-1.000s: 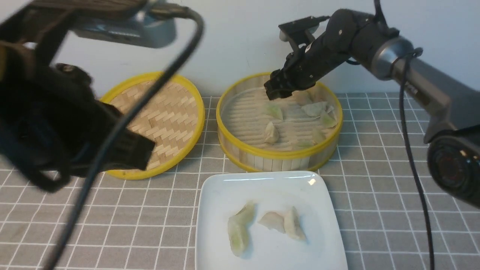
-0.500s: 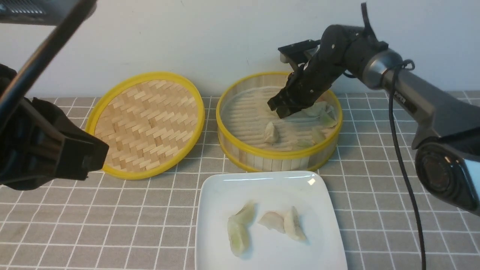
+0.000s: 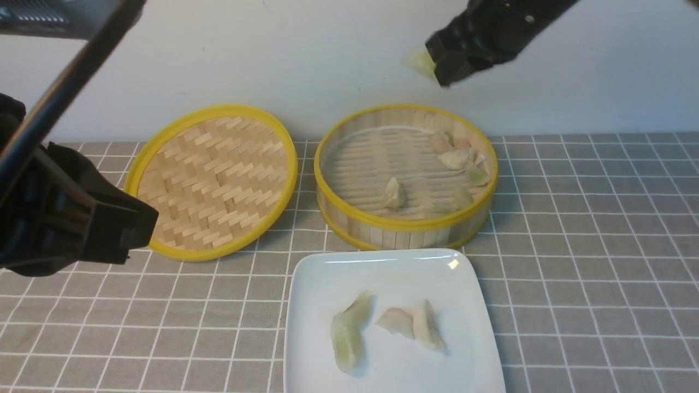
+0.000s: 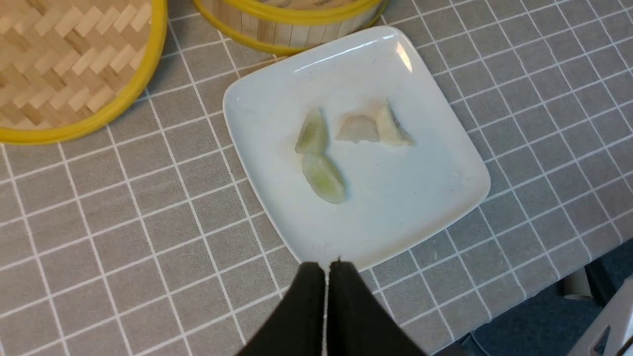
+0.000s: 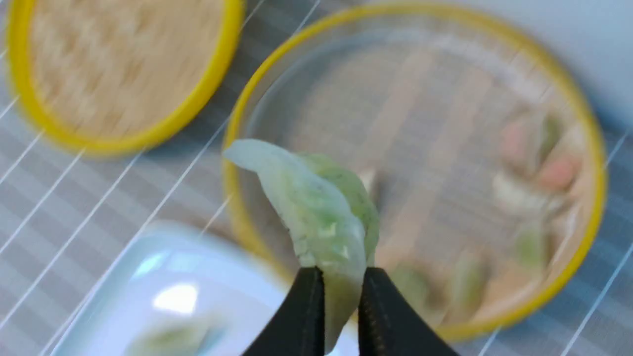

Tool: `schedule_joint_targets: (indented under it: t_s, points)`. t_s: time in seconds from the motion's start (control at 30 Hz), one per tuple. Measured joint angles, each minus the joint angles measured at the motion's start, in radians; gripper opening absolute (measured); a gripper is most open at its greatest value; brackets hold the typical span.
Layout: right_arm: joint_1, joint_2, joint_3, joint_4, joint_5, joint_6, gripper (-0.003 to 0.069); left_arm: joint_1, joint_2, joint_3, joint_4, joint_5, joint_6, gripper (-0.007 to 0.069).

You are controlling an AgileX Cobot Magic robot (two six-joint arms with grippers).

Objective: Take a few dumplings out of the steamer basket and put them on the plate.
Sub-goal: Use the right arm to put the dumpling into the plate

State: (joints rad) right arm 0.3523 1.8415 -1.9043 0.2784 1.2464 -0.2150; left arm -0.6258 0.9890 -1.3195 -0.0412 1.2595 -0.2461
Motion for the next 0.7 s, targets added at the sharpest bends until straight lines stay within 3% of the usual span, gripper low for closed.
schedule_joint_targets:
  t_s: [0.2, 0.33, 0.57, 0.7]
  points:
    - [0.093, -0.207, 0.403, 0.05, -0.036, -0.052, 0.0061, 0.0, 0.0, 0.0, 0.007, 0.0, 0.048, -0.0005]
    - [0.15, -0.196, 0.614, 0.069, -0.237, -0.096, 0.0061, 0.0, 0.0, 0.0, 0.01, -0.001, 0.054, -0.0005]
    - [0.146, -0.044, 0.655, 0.066, -0.393, -0.106, 0.007, 0.0, 0.012, 0.0, 0.011, 0.0, 0.055, -0.0005]
    - [0.146, 0.012, 0.655, 0.072, -0.443, -0.106, 0.0141, 0.0, 0.041, 0.0, 0.011, 0.0, 0.055, -0.0005]
